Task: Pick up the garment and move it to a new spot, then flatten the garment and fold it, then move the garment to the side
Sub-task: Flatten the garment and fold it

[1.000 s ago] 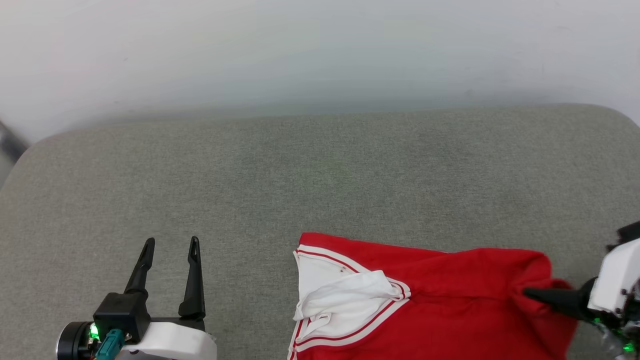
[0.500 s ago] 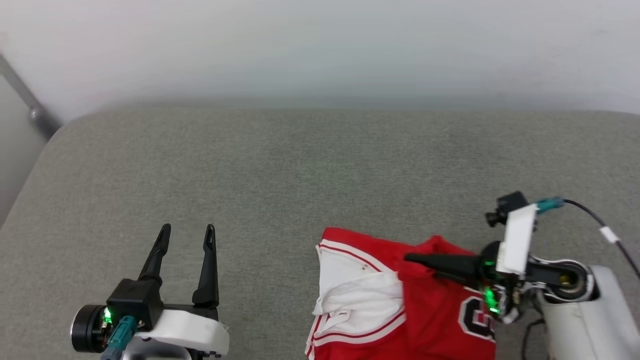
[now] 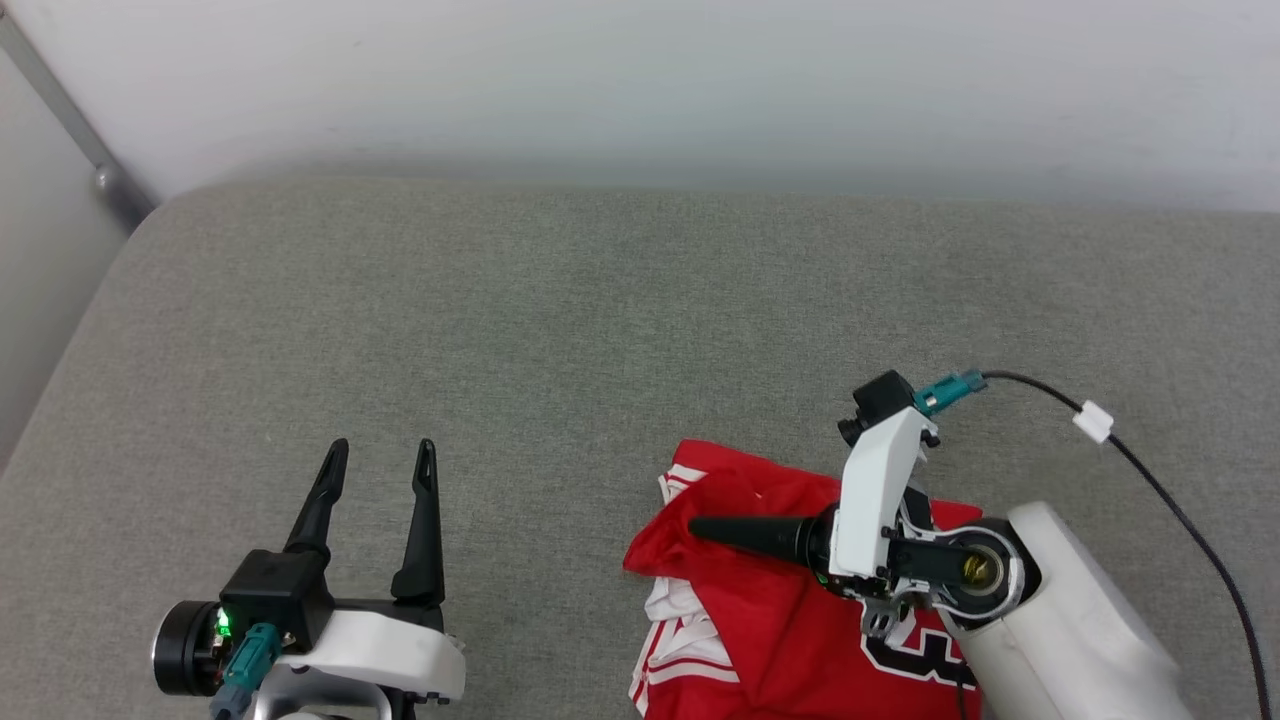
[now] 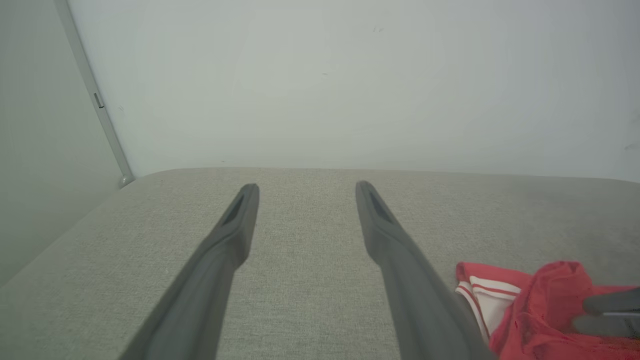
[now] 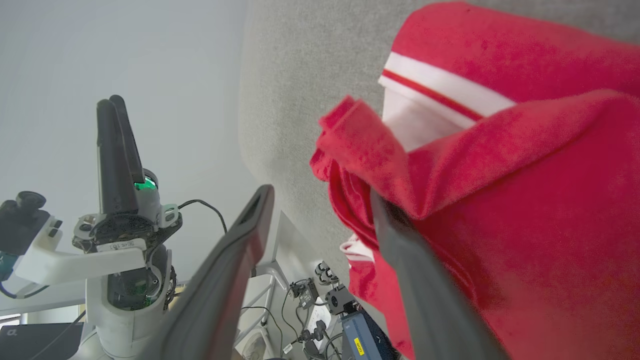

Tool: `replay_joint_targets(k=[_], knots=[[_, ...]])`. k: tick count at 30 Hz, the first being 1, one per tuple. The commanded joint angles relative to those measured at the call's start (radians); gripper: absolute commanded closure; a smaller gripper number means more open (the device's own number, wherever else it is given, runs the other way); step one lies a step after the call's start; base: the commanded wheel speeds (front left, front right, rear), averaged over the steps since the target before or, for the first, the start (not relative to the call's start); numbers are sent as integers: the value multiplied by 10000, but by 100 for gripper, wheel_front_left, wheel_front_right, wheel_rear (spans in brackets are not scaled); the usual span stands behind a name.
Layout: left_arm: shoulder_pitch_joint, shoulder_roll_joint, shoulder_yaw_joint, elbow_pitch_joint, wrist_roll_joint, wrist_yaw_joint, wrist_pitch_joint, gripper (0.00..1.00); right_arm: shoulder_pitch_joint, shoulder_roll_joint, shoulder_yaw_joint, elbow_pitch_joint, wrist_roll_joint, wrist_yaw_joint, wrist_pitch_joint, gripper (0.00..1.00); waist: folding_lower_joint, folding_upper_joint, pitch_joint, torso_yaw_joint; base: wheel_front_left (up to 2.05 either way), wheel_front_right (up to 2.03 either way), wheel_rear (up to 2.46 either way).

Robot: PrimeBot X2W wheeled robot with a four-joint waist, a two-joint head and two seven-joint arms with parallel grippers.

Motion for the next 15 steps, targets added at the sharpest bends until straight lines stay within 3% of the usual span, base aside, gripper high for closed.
replay_joint_targets(k=[1, 5, 9, 12, 15], knots=[[-104, 20, 15, 31, 7, 27, -80, 0, -250, -274, 274, -429, -395, 0, -234, 0, 0, -1, 14, -76, 0, 0, 0], [-112, 81, 128, 97, -44, 62, -123, 0, -114, -1276, 1188, -2044, -1551, -2, -1133, 0, 0, -1, -48, -288, 0, 0, 0], [-43, 115, 178, 143, -79, 80, -151, 0, 284, -2722, 1782, -3341, -3550, -2, -2979, 0, 0, -1, -159, -601, 0, 0, 0], [99, 132, 224, 215, -125, 97, -165, 0, 729, -3372, 1403, -3692, -4852, -2, -4459, 0, 0, -1, -305, -892, 0, 0, 0], [172, 156, 258, 268, -184, 114, -170, 0, 1164, -3541, 827, -3772, -5463, -2, -5352, 0, 0, -1, -396, -1095, 0, 0, 0]])
